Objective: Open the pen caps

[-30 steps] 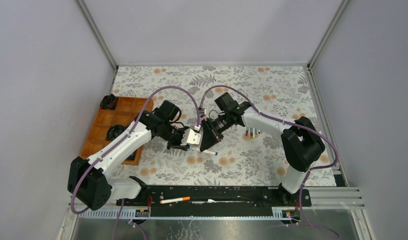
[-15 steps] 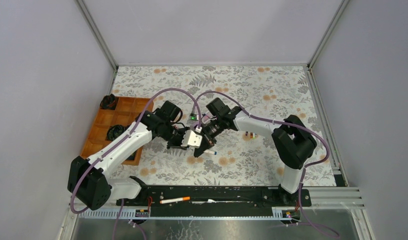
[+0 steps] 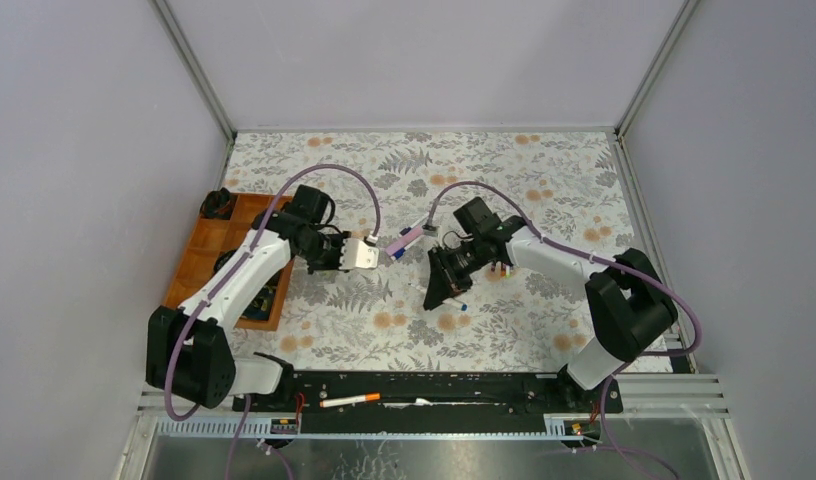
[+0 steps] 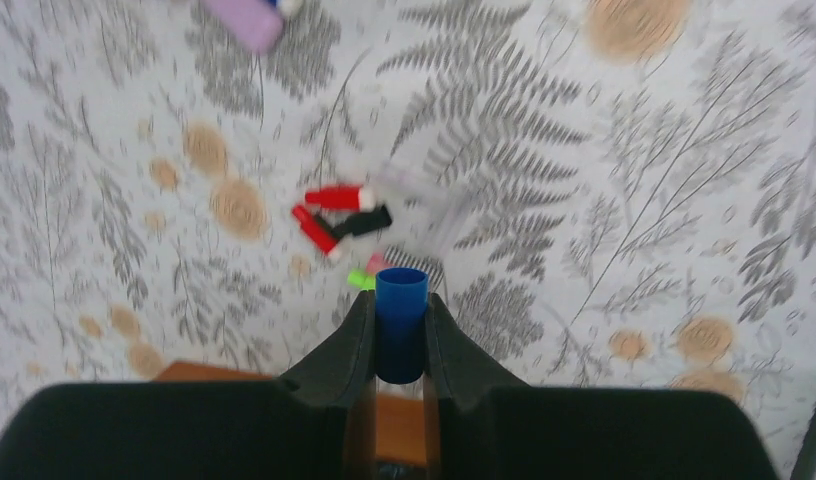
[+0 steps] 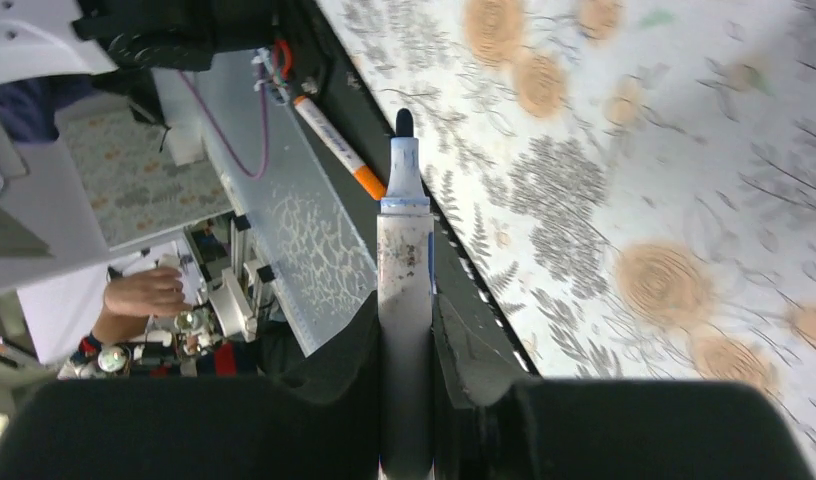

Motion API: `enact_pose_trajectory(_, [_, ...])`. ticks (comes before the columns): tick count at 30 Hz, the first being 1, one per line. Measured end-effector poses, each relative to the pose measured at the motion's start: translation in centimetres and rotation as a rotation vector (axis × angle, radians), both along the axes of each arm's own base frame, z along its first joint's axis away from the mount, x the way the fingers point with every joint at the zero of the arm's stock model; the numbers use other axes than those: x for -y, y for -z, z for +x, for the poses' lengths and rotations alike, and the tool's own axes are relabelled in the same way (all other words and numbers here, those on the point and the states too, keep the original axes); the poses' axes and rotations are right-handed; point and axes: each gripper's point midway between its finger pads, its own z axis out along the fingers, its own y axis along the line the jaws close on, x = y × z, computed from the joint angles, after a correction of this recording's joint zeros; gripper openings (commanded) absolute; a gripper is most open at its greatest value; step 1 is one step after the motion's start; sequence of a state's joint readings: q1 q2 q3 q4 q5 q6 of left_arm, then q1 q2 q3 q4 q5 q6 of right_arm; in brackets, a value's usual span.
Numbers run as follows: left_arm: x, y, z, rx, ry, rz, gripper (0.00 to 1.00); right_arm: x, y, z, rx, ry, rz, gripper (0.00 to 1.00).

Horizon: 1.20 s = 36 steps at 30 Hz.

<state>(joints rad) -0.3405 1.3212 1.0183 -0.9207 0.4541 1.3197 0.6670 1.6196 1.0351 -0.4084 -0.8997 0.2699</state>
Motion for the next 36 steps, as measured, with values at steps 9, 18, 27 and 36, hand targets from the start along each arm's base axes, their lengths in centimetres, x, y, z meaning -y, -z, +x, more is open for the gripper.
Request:
enact_pose_trajectory(9, [-2.0, 2.6, 0.5, -0.008, -0.064, 0.048, 0.00, 4.2, 3.9, 4.1, 0.081, 0.218, -0.273, 0.00])
enact_pose_trajectory(18, [-2.4, 10.0, -1.0, -0.189, -0.204, 0.109, 0.00, 9.2, 7.1, 12.3, 0.303, 0.587, -0.572, 0.00])
enact_pose_trajectory(27, [-2.4, 10.4, 0.3, -0.172, -0.307, 0.103, 0.49, 11.9, 10.4, 16.0, 0.400, 0.729, -0.764, 0.07])
enact_pose_trajectory(36, [-1.5, 8.6, 0.2, -0.178, -0.337, 0.048, 0.67, 12.5, 10.9, 17.9, 0.450, 0.778, -0.819, 0.26])
